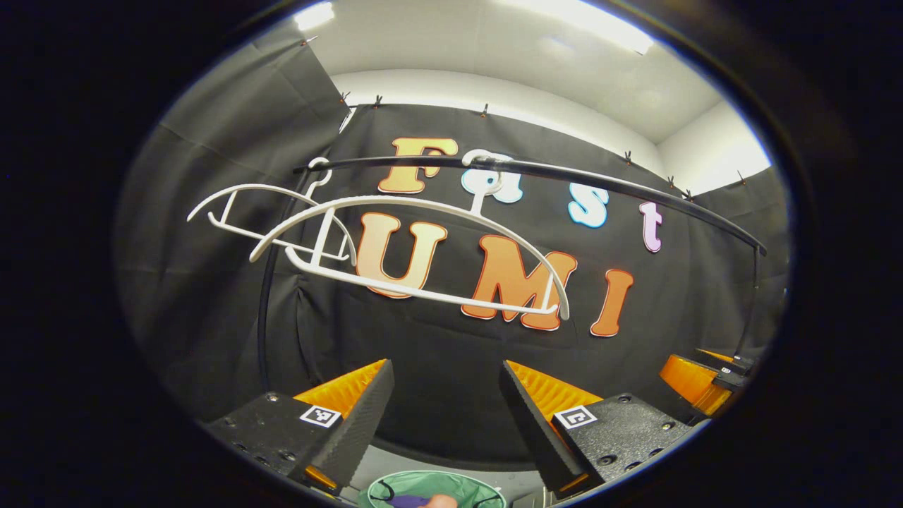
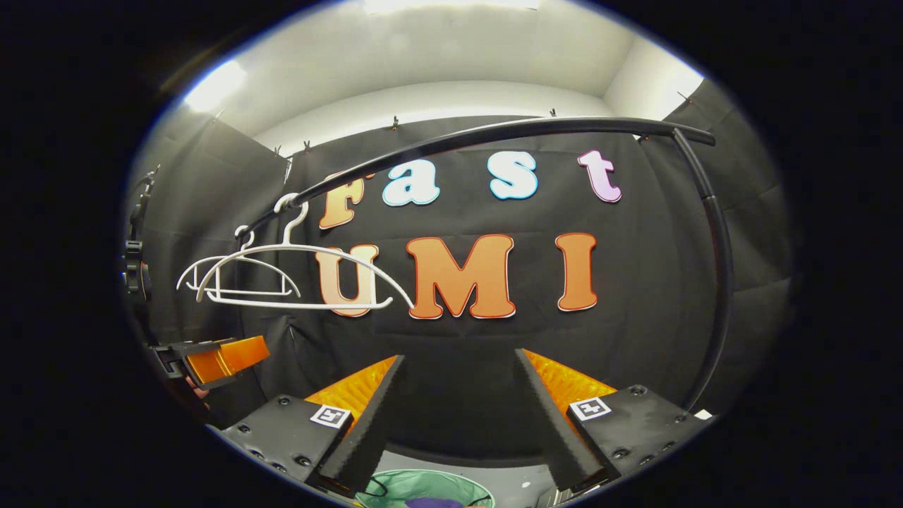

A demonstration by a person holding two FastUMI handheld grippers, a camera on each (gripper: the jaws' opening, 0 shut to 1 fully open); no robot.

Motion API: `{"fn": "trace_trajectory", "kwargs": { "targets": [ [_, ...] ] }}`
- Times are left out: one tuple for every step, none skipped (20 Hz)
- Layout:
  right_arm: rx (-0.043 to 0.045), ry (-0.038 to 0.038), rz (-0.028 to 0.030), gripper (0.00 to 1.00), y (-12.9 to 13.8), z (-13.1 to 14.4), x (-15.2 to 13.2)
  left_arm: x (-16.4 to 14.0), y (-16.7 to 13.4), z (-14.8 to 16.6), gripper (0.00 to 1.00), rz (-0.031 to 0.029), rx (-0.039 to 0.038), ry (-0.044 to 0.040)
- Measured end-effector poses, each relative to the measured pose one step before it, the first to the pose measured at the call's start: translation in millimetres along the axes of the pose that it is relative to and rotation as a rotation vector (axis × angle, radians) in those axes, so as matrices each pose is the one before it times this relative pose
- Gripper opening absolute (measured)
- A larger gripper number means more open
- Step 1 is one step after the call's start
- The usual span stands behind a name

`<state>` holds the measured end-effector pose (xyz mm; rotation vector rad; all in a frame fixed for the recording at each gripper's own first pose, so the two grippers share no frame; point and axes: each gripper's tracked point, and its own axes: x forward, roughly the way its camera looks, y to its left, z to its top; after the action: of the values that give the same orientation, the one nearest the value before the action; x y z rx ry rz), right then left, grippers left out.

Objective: Grasp the clothes on the hanger with both hands and then place them into the laundry hamper below.

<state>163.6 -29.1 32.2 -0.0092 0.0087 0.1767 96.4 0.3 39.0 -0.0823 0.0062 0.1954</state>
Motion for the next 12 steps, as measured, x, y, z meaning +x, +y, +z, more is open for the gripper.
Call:
{"fn": "trace_trajectory", "kwargs": {
  "targets": [
    [0.00400,0.00281,0.00151,0.98,-1.01,-1.16,-0.42,0.02,-2.06,0.90,0.92,-0.00402,0.00248,-0.00139],
    [0.00466,0.00161,0.00201,0.98,-0.22,-0.26,0.42,-0.05,-2.97,1.50,0.92,-0.00363,0.00181,-0.00487],
    [0.00234,-0.00006,0.00234,0.98,0.01,-0.72,0.83,1.66,-0.09,1.61,0.92,-0.00295,0.00278,-0.00595],
    [0.00088,-0.00104,0.00117,0.98,-0.83,-0.06,0.82,0.65,-1.79,2.18,0.92,-0.00323,0.00397,-0.00698],
    [0.00116,-0.00102,-0.00022,0.98,-0.83,0.17,-0.12,0.78,-2.09,1.28,0.92,-0.00368,0.00571,-0.00365],
    [0.00193,-0.00136,-0.00044,0.98,-0.34,0.02,-0.12,0.47,-2.14,0.11,0.92,-0.00370,0.00626,0.00071],
    [0.00123,-0.00030,-0.00193,0.98,-1.21,-0.53,0.70,-0.07,-2.30,0.28,0.92,-0.00782,0.00434,-0.00031],
    [0.00235,-0.00105,-0.00149,0.98,-0.84,0.29,-0.01,0.10,-2.31,0.11,0.92,-0.00850,0.00229,-0.00067],
    [0.00344,0.00086,-0.00057,0.98,-0.26,-0.34,0.15,-1.20,-2.16,0.48,0.92,-0.00663,-0.00015,0.00100],
    [0.00341,0.00260,-0.00115,0.98,0.21,-0.97,0.01,-0.50,-1.04,-0.13,0.95,-0.00530,-0.00066,0.00162],
    [0.00385,0.00048,-0.00275,0.98,-0.58,-0.85,0.70,0.25,0.03,-0.24,0.95,-0.00297,0.00015,0.00133],
    [0.00237,0.00143,-0.00250,0.98,-0.53,-0.46,-0.62,0.14,-0.57,0.82,0.95,0.00030,0.00154,0.00073]
  ]
}}
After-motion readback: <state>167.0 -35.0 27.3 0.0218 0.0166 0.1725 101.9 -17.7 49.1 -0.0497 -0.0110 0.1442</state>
